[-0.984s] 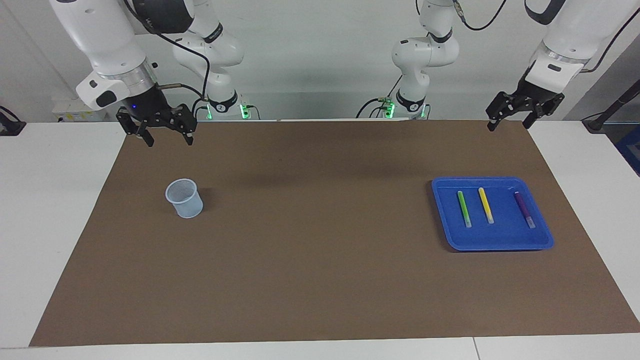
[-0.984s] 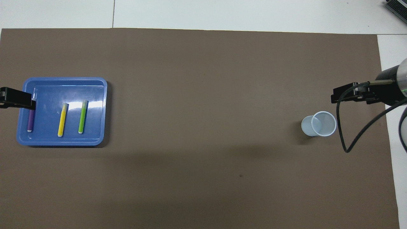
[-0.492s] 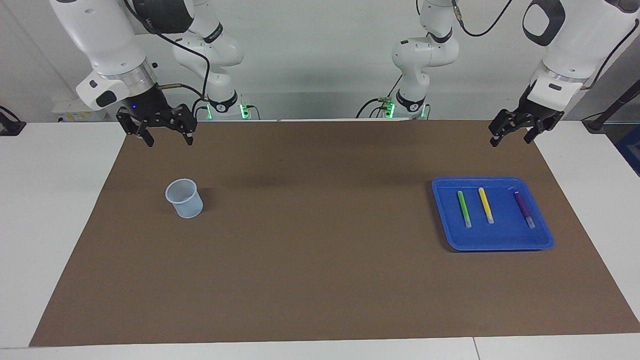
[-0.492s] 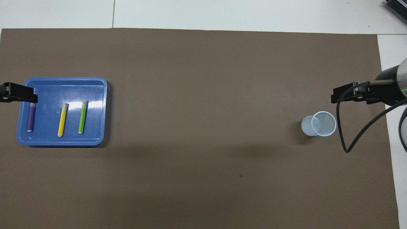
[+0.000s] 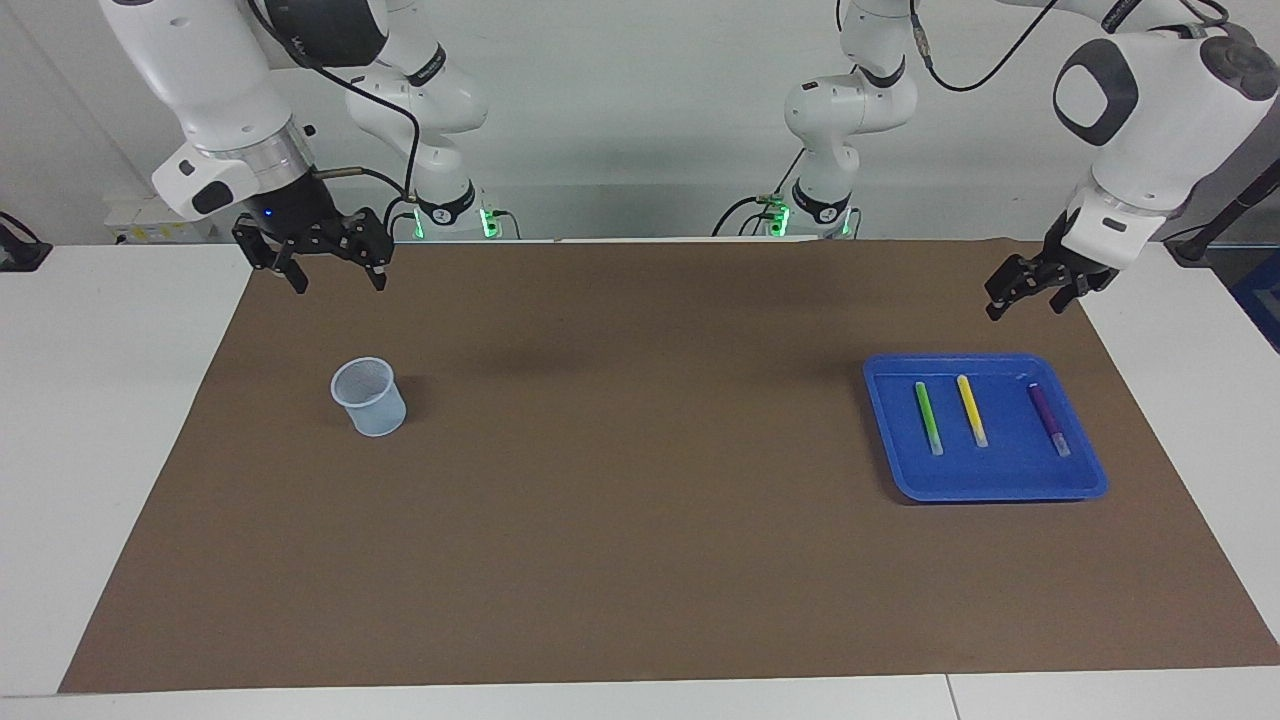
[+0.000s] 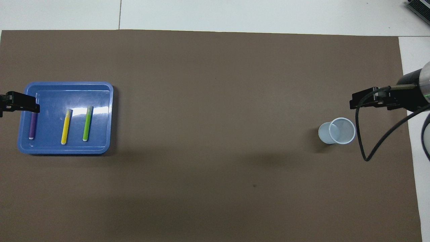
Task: Transfer and insert pens with both arms
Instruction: 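Move the left gripper over the green pen and lower it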
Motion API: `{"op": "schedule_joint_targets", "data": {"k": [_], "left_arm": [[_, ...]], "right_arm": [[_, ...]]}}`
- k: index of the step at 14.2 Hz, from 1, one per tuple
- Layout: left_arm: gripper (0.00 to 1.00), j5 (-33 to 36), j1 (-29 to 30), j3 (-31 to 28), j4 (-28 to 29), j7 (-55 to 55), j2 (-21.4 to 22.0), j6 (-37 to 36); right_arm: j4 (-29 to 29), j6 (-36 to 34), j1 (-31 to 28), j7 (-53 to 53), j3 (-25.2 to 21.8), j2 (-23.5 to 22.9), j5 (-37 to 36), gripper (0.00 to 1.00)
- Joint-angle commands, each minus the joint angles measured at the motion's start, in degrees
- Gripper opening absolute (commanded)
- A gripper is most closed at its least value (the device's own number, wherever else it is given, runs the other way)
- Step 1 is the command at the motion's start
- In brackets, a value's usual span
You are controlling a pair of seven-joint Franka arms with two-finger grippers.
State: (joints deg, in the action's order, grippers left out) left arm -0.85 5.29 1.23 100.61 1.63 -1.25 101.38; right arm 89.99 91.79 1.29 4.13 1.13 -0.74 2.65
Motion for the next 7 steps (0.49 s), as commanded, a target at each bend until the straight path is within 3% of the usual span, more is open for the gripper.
{"op": "schedule_joint_targets", "data": {"k": [1,7], "left_arm": [[1.0,-1.0,0.2,0.3,5.2,1.0,0.4,5.6],[1.0,-1.0,-0.7,0.3,12.8,1.0,-0.2,14.3]], "right_arm": [[0.5,-0.4,-0.5,-0.5,0.2,0.8,0.9,1.0],[0.5,-0.4,-0.5,-0.6,0.2,0.8,0.9,1.0]]}}
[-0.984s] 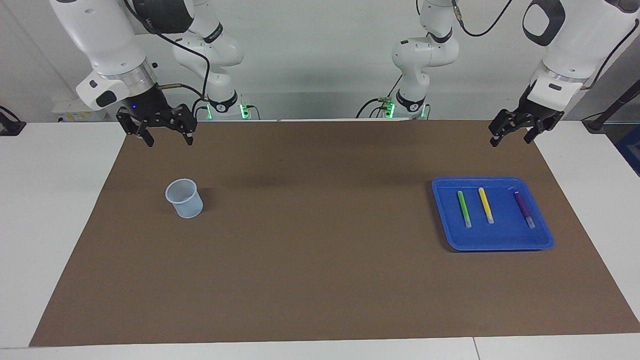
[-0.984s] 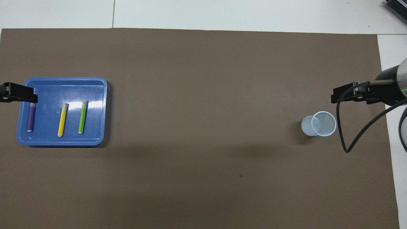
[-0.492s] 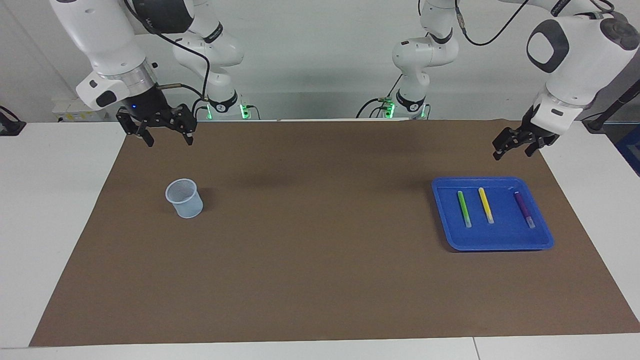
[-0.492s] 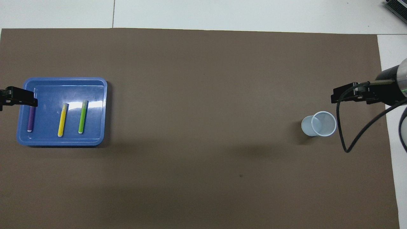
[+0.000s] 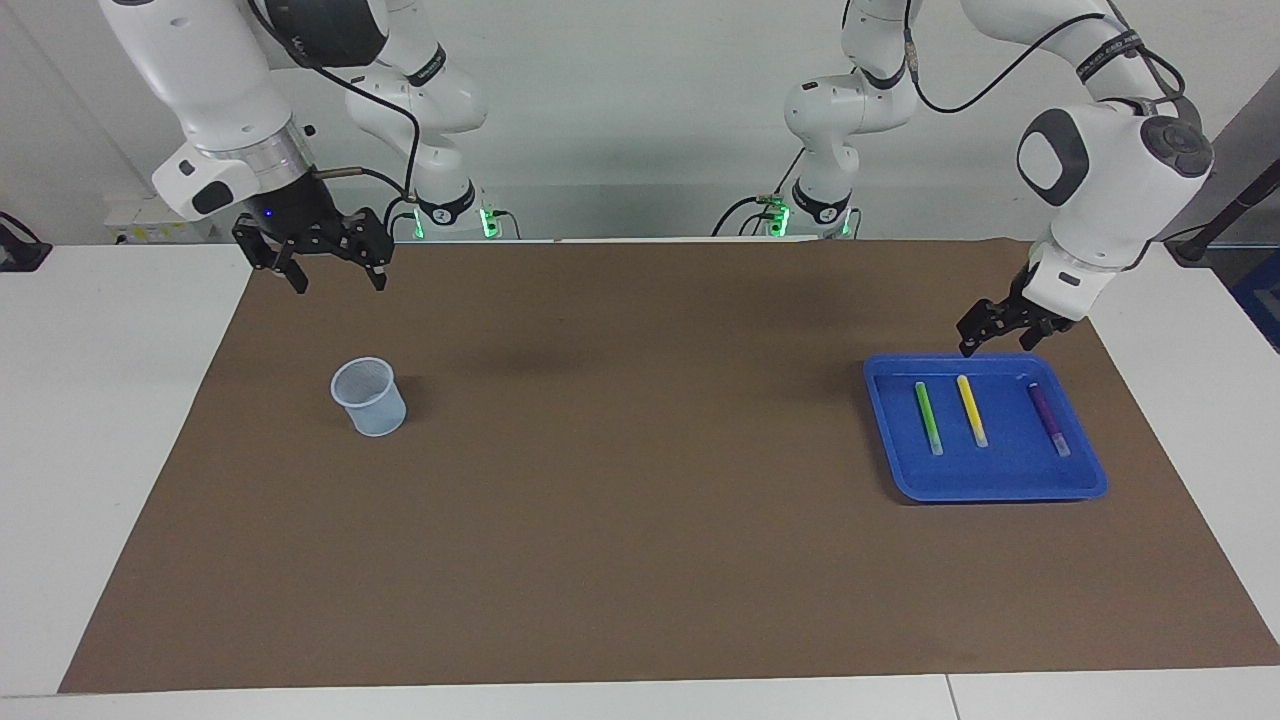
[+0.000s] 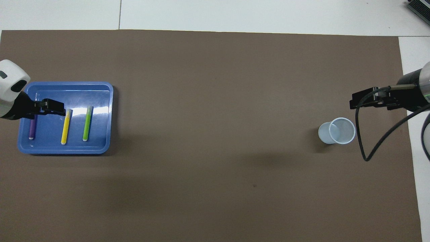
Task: Transfer and insert pens with both arms
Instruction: 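Move the left gripper over the green pen and lower it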
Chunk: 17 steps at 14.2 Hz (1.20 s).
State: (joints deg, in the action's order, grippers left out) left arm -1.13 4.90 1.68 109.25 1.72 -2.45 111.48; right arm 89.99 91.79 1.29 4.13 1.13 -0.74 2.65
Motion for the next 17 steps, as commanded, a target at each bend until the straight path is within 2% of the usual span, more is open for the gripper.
{"op": "schedule_joint_targets", "data": {"k": [1,8,17], "left_arm": [[1.0,-0.7,-0.3,-0.2,5.7,1.0,1.0,6.1],[1.0,-0.8,-0.8,-0.2,10.8,1.1,-1.3,14.0],[0.99,-0.8,-2.6,-0.1,10.9,1.0,-8.9,23.3]], "right_arm": [[0.5,-0.4,-0.4,-0.6,0.2,0.8,0.9,1.0],[0.5,-0.4,-0.4,-0.6,0.2,0.8,0.9,1.0],[0.5,-0.4,-0.4,-0.6,0.2,0.8,0.9,1.0]]}}
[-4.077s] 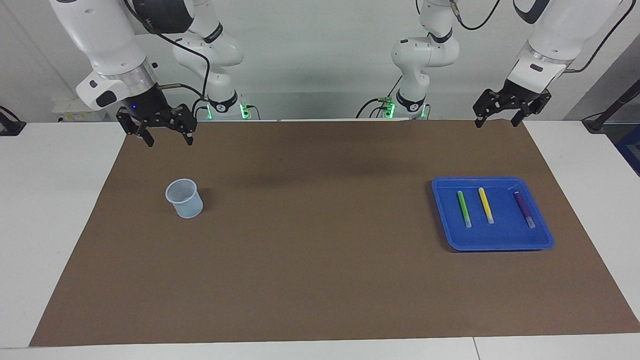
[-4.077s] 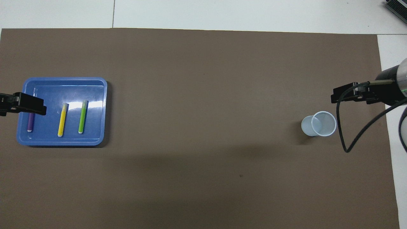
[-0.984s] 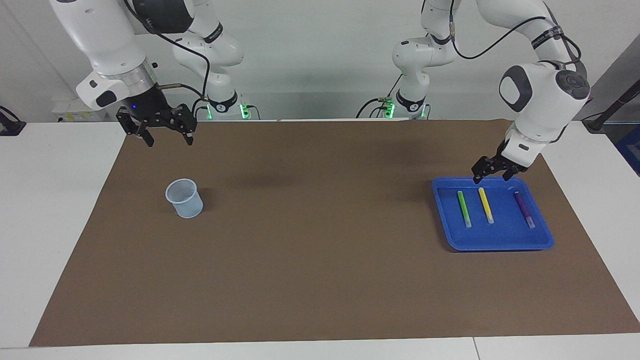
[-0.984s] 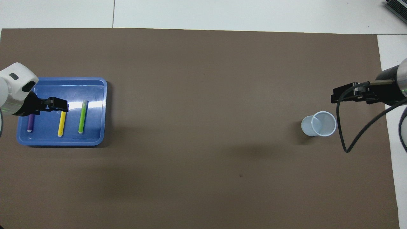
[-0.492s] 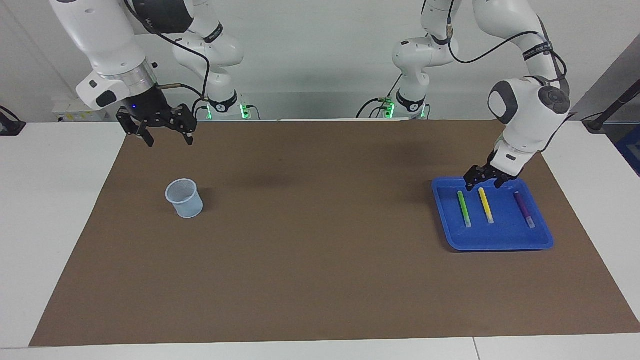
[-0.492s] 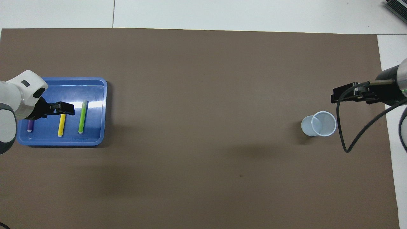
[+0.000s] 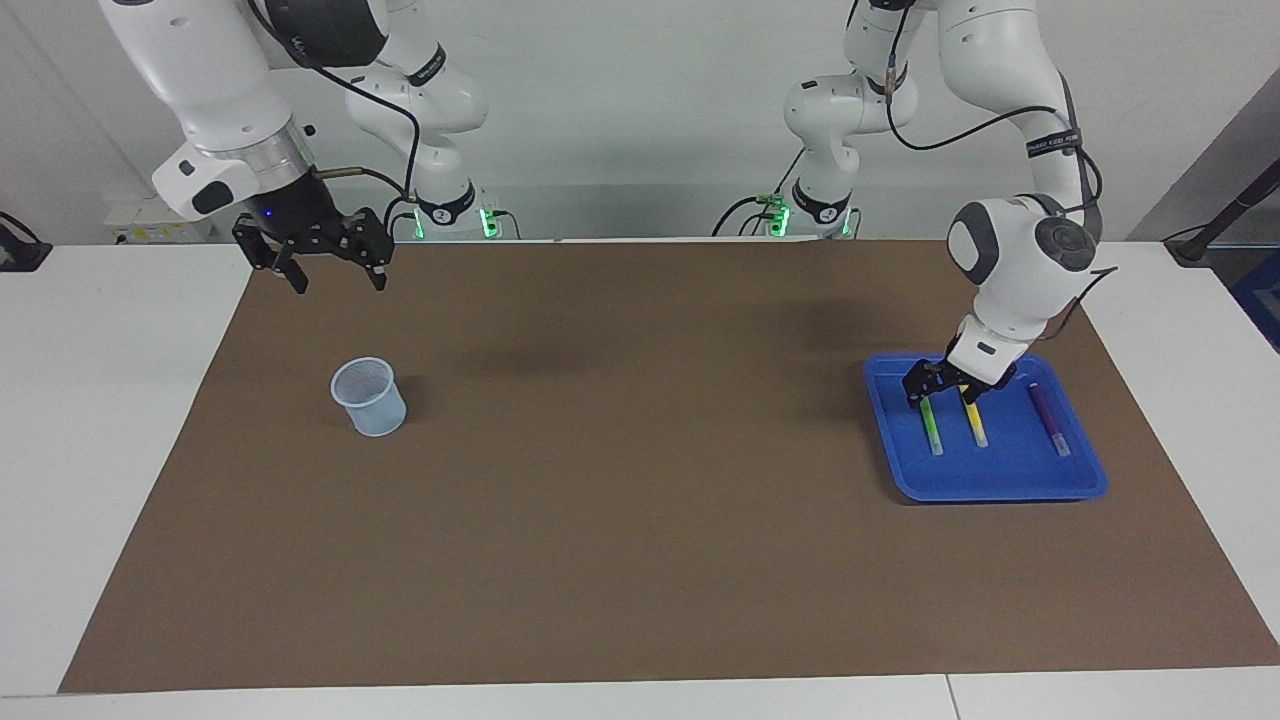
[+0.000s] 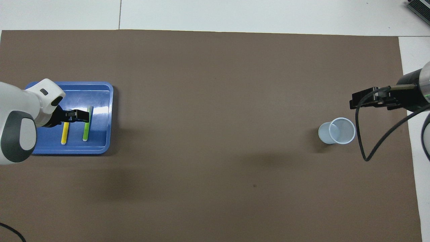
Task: Transfer and insert pens with both arms
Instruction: 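Move the left gripper over the green pen and lower it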
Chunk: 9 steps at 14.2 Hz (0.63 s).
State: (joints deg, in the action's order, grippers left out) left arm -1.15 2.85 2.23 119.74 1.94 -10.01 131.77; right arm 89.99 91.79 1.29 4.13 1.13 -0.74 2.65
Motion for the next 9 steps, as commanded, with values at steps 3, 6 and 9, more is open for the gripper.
{"op": "schedule_joint_targets", "data": {"k": [3,6,9], "left_arm": [[0.98,-0.8,-0.6,-0.6,0.1,0.8,-4.5,6.9],[0.94,-0.8,-0.5,-0.6,-0.2,0.8,-5.4,7.9],[0.87,-0.8,-0.5,-0.6,-0.3,0.8,-6.4,9.0]], "right_arm": [[0.5,-0.4,-0.5,-0.5,0.2,0.8,0.9,1.0],[0.5,-0.4,-0.5,-0.5,0.2,0.8,0.9,1.0],[0.5,-0.4,-0.4,-0.5,0.2,0.8,0.9,1.0]]}}
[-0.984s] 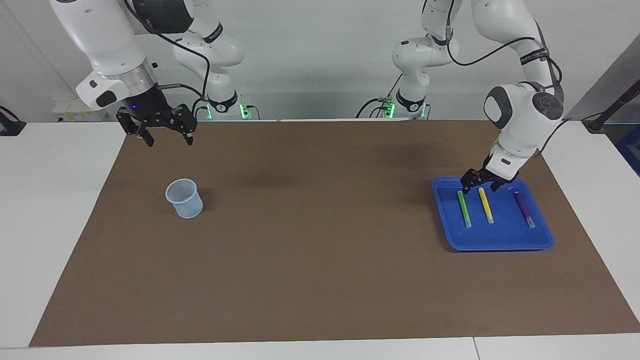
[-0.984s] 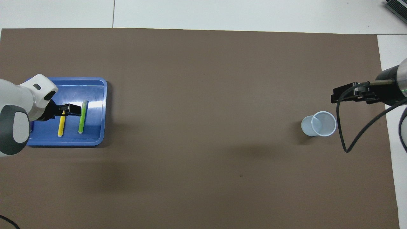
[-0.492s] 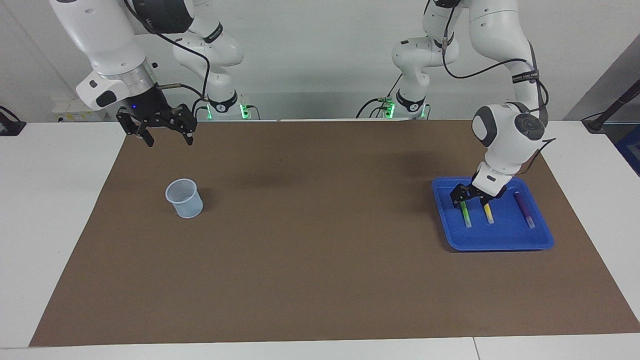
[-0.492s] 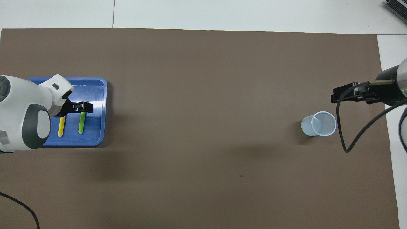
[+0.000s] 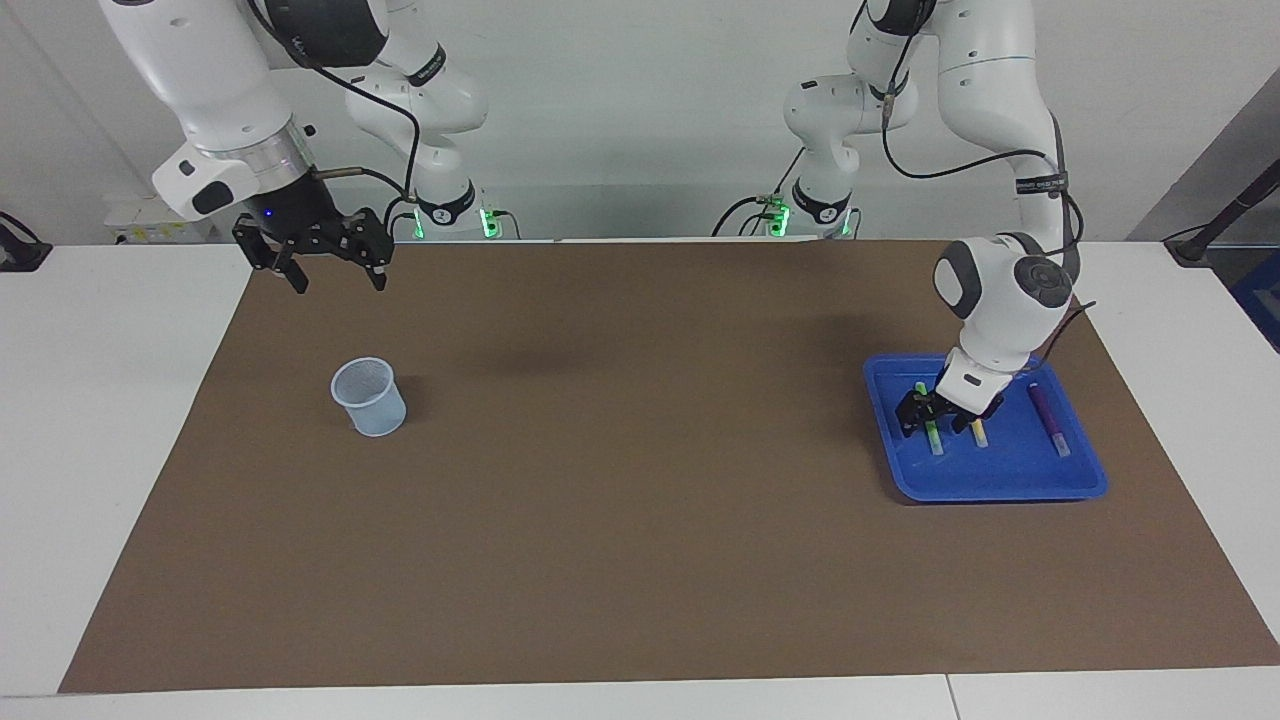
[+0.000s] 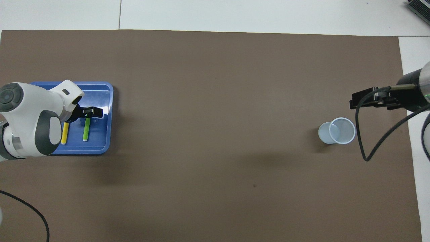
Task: Transfer and insert pens with both arms
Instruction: 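Move the left gripper over the green pen and lower it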
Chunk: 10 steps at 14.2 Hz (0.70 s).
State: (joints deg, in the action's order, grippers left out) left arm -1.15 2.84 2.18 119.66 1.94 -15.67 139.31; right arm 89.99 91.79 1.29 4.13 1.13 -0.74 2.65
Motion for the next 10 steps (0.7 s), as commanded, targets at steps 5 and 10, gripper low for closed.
{"op": "schedule_joint_targets", "data": {"k": [5,10], "left_arm": [[0.69,-0.8,-0.6,-0.6,-0.1,1.0,-0.7,0.3],[0.2,-0.8,-0.1,-0.7,-0.2,1.8,-0.4,-1.9]], "right_arm": [[0.5,-0.4,-0.5,-0.6,0.2,0.8,0.9,1.0],[0.5,-0.4,-0.5,-0.6,0.2,0.8,0.9,1.0]]}}
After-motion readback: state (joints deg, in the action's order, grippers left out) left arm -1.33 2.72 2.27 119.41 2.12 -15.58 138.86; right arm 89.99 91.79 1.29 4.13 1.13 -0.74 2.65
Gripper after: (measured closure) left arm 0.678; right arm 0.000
